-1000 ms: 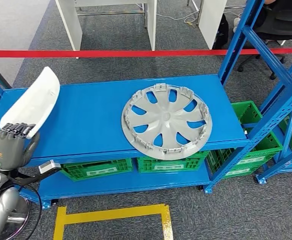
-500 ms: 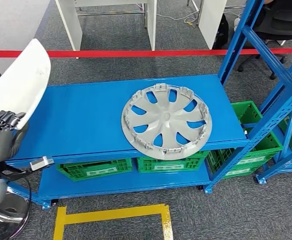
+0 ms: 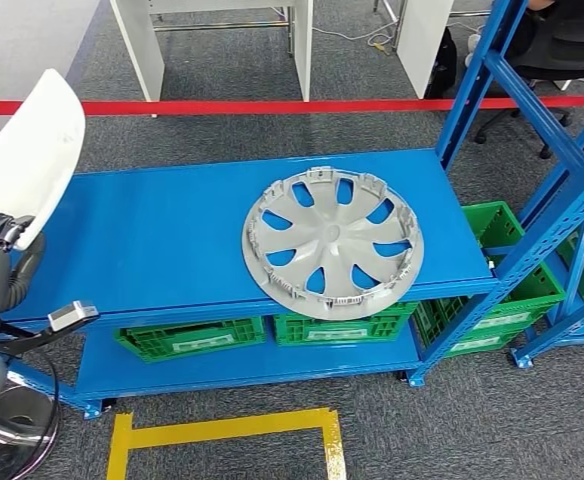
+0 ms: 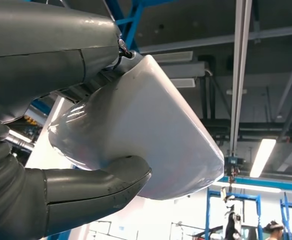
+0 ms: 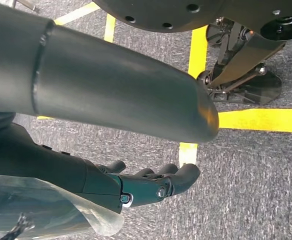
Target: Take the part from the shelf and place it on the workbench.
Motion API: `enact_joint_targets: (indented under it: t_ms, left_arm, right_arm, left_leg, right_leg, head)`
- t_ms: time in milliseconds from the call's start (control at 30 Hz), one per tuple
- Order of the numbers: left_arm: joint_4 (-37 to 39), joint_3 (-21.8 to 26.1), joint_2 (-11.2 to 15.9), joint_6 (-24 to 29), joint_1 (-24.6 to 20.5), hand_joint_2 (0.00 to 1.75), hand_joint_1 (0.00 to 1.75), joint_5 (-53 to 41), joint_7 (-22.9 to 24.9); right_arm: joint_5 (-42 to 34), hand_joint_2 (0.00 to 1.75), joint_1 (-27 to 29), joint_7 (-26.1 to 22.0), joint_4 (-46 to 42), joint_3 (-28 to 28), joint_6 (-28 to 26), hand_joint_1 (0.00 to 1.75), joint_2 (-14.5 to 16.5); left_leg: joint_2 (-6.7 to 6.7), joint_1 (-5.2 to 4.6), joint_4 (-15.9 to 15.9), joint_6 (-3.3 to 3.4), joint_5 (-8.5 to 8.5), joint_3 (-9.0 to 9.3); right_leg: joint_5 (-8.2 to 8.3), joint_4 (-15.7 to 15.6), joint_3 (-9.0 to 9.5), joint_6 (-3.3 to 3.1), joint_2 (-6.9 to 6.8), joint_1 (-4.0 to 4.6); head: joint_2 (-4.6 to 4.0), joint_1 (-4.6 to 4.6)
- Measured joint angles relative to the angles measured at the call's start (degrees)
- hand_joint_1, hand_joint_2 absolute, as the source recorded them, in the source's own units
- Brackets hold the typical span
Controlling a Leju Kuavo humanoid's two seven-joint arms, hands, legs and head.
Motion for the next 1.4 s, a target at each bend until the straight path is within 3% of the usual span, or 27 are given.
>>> enact_joint_targets:
  t_ms: [233, 367, 433, 500, 533, 567, 600, 633, 700, 767, 867, 933, 1000, 1033, 1067, 1100, 1200, 1267, 1333, 1400]
  left_arm:
    - [0.00, -0.01, 2.84, 0.01, 1.20, 1.75, 1.75, 0.43, 0.43]
    - [0.00, 0.30, 4.33, -0.05, 1.67, 1.75, 1.75, 0.76, 0.66]
    - [0.00, 0.44, 4.88, -0.13, 1.84, 1.75, 1.75, 0.90, 0.68]
    - [0.01, 0.46, 5.16, -0.16, 2.13, 1.75, 1.75, 0.91, 0.67]
    - [0.02, 0.45, 5.20, -0.16, 2.29, 1.75, 1.75, 0.87, 0.67]
    - [0.03, 0.43, 5.27, -0.16, 2.40, 1.75, 1.75, 0.81, 0.66]
    - [0.04, 0.42, 5.38, -0.16, 2.47, 1.75, 1.75, 0.72, 0.65]
    - [0.04, 0.41, 5.51, -0.16, 2.51, 1.75, 1.75, 0.63, 0.65]
    - [0.05, 0.42, 5.81, -0.16, 2.49, 1.75, 1.75, 0.52, 0.64]
    - [0.06, 0.42, 6.06, -0.16, 2.54, 1.75, 1.75, 0.46, 0.61]
    - [0.07, 0.45, 6.66, -0.16, 2.66, 1.75, 1.75, 0.39, 0.57]
    - [0.07, 0.48, 7.08, -0.16, 2.60, 1.75, 1.75, 0.38, 0.57]
    - [0.10, 0.45, 7.18, -0.15, 2.64, 1.75, 1.75, 0.30, 0.57]
    - [0.14, 0.42, 7.16, -0.15, 2.72, 1.75, 1.75, 0.26, 0.57]
    - [0.17, 0.39, 7.14, -0.13, 2.81, 1.75, 1.75, 0.22, 0.57]
    - [0.21, 0.38, 7.12, -0.11, 2.84, 1.75, 1.75, 0.19, 0.57]
    - [0.25, 0.45, 7.12, -0.01, 2.73, 1.75, 1.75, -0.01, 0.56]
    - [0.27, 0.55, 7.15, 0.03, 2.60, 1.75, 1.75, -0.11, 0.55]
    - [0.28, 0.63, 7.17, 0.03, 2.47, 1.75, 1.75, -0.10, 0.55]
    - [0.30, 0.62, 7.13, 0.03, 2.13, 1.75, 1.75, -0.07, 0.55]
  right_arm:
    - [0.08, 0.00, -0.20, 0.16, -0.55, 0.27, -0.56, 0.00, 0.52]
    - [0.08, 0.00, -0.26, 0.31, -0.86, 0.45, -0.91, 0.00, 0.67]
    - [0.08, 0.00, -0.30, 0.44, -1.04, 0.48, -1.07, 0.00, 0.69]
    - [0.08, 0.00, -0.32, 0.66, -1.28, 0.51, -1.18, 0.00, 0.72]
    - [0.07, 0.00, -0.31, 0.78, -1.42, 0.55, -1.22, 0.00, 0.74]
    - [0.05, 0.00, -0.31, 0.88, -1.55, 0.61, -1.28, 0.00, 0.75]
    - [0.03, 0.00, -0.31, 0.96, -1.66, 0.67, -1.34, 0.00, 0.76]
    - [0.00, 0.00, -0.32, 0.99, -1.76, 0.73, -1.42, 0.00, 0.76]
    - [-0.05, 0.00, -0.37, 1.02, -1.86, 0.78, -1.50, 0.00, 0.75]
    - [-0.09, 0.00, -0.40, 1.03, -1.94, 0.81, -1.54, 0.00, 0.74]
    - [-0.10, 0.00, -0.47, 1.04, -2.12, 0.85, -1.54, 0.00, 0.87]
    - [-0.10, 0.00, -0.54, 1.04, -2.19, 0.86, -1.54, 0.00, 1.00]
    - [-0.12, 0.00, -0.55, 1.03, -2.19, 0.86, -1.55, 0.00, 1.01]
    - [-0.14, 0.00, -0.54, 1.03, -2.19, 0.86, -1.55, 0.00, 1.01]
    - [-0.15, 0.00, -0.54, 1.03, -2.20, 0.86, -1.55, 0.00, 1.02]
    - [-0.16, 0.00, -0.55, 1.02, -2.23, 0.86, -1.54, 0.00, 1.03]
    - [-0.17, 0.00, -0.59, 1.03, -2.41, 0.89, -1.50, 0.00, 1.03]
    - [-0.18, 0.00, -0.62, 1.04, -2.47, 0.91, -1.49, 0.00, 1.01]
    - [-0.19, 0.00, -0.56, 1.09, -2.49, 0.92, -1.49, 0.00, 1.01]
    - [-0.20, 0.00, -0.48, 1.21, -2.51, 0.93, -1.48, 0.00, 1.01]
  left_leg:
    - [-0.01, -0.26, 0.37, 0.30, -0.17, -0.17]
    - [0.16, -0.12, -0.08, 1.31, 0.57, -0.24]
    - [0.31, 0.09, -0.49, 1.81, 1.06, -0.39]
    - [0.32, -0.08, -0.48, 2.00, 1.24, -0.78]
    - [0.31, -0.18, -0.45, 2.03, 1.32, -0.92]
    - [0.31, -0.27, -0.40, 2.03, 1.38, -1.02]
    - [0.29, -0.34, -0.32, 2.02, 1.41, -1.06]
    - [0.27, -0.38, -0.19, 1.97, 1.41, -1.06]
    - [0.22, -0.44, 0.11, 1.67, 1.42, -1.31]
    - [0.17, -0.36, 0.32, 0.95, 1.74, -1.75]
    - [0.12, -0.27, 0.79, -0.17, 1.69, -2.42]
    - [0.17, -0.11, 4.16, -0.90, -1.36, -3.81]
    - [0.24, 0.37, 11.10, -1.64, -5.90, -6.06]
    - [0.26, 0.62, 14.14, -1.94, -7.27, -6.82]
    - [0.27, 0.85, 15.61, -2.20, -7.49, -6.85]
    - [0.29, 1.06, 14.97, -2.43, -6.57, -5.89]
    - [0.31, 1.48, 4.22, -2.93, -2.61, 0.89]
    - [0.23, 1.29, -0.15, -2.51, -2.43, 3.11]
    - [0.19, 1.08, -0.25, -1.47, -1.98, 2.60]
    - [0.41, 1.11, -0.30, -0.26, -1.03, 1.62]
  right_leg:
    - [0.11, -0.05, -0.01, 0.27, -0.05, -0.27]
    - [-0.32, 0.46, -0.43, 0.98, 0.00, -0.35]
    - [-3.31, 4.74, -2.50, 0.97, 0.00, -0.28]
    - [-6.97, 12.67, -6.06, 0.88, 0.01, -0.20]
    - [-7.75, 15.66, -7.41, 0.84, 0.01, -0.18]
    - [-7.35, 16.68, -7.84, 0.73, 0.01, -0.13]
    - [-5.81, 15.32, -7.13, 0.55, 0.01, -0.06]
    - [-3.57, 11.95, -5.47, 0.28, 0.02, 0.02]
    - [-0.60, 4.66, -1.77, -0.41, 0.21, 0.27]
    - [-0.04, 1.59, -0.24, -0.85, 0.37, 0.57]
    - [0.52, 0.64, -0.47, -1.38, 0.22, 0.41]
    - [1.24, 0.03, -1.03, -2.15, -0.04, 0.07]
    - [1.96, 0.08, -1.96, -2.50, -0.24, 0.11]
    - [2.29, 0.19, -2.50, -2.47, -0.31, 0.12]
    - [2.63, 0.35, -3.09, -2.38, -0.38, 0.11]
    - [2.94, 0.57, -3.69, -2.23, -0.43, 0.05]
    - [3.77, 1.37, -5.28, -1.39, -0.46, -0.13]
    - [4.53, 1.53, -5.86, -0.60, -0.38, -0.01]
    - [5.44, 1.27, -6.12, 0.24, -0.29, 0.02]
    - [4.19, 2.08, -7.01, 0.87, -0.20, -0.09]
  head:
    - [-0.01, -0.02]
    - [0.00, 0.02]
    - [0.00, 0.21]
    - [0.00, 0.38]
    - [0.00, 0.39]
    - [0.00, 0.39]
    - [0.00, 0.39]
    - [0.00, 0.39]
    - [0.00, 0.34]
    - [0.00, 0.34]
    - [0.00, 0.33]
    - [0.00, 0.06]
    - [0.00, -0.18]
    - [0.00, -0.22]
    - [0.00, -0.22]
    - [0.00, -0.22]
    - [0.00, -0.30]
    - [0.00, -0.38]
    - [0.00, -0.40]
    - [0.00, -0.29]
